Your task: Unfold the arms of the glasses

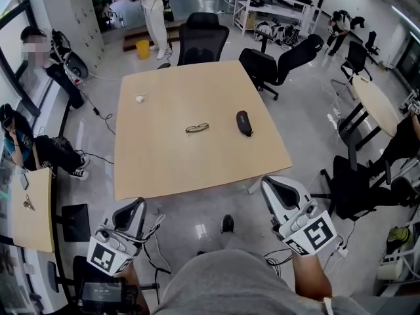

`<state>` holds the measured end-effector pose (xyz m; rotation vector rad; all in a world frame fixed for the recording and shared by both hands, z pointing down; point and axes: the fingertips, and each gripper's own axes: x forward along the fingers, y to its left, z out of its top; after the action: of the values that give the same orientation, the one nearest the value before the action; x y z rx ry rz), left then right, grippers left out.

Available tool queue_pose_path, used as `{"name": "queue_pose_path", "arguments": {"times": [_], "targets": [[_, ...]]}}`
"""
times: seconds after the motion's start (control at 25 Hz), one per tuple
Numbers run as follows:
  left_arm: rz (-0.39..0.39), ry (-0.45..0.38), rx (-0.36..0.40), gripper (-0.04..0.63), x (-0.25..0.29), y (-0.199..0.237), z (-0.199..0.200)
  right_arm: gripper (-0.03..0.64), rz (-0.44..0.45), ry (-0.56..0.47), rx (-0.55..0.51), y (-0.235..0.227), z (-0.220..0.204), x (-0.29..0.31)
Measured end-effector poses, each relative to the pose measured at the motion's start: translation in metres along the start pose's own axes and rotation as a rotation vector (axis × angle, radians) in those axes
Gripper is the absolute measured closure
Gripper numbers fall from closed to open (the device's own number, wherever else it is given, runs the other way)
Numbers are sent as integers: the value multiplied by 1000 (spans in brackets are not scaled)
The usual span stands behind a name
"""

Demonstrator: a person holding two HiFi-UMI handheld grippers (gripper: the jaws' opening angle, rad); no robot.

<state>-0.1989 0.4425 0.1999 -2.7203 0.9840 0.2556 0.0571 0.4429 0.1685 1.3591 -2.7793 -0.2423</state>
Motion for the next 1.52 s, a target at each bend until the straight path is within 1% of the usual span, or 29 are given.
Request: {"name": "queue_pose_path", "arguments": {"times": [0.24,0.32,0.8,0.96,1.08,1.32,1.52], "targets": [[44,28,-3,589,24,24,-17,609,49,-2,20,-31,-18,40],[50,44,6,589,38,33,-24,609,66,-8,29,-47,-23,56],[139,85,-13,589,163,80,-70,609,197,-2,64,-166,-58,144],[172,100,-15,589,195,91,-85,609,240,2,77,-196,-69,164],[196,108,-33,589,217,98,-97,609,257,12,88,-217,-77,178],[221,146,-46,589,235,115,-124,609,267,38,116,-239,-104,201],[210,168,-53,589,249,137,-146,607,264,67,123,-250,-127,224]]}}
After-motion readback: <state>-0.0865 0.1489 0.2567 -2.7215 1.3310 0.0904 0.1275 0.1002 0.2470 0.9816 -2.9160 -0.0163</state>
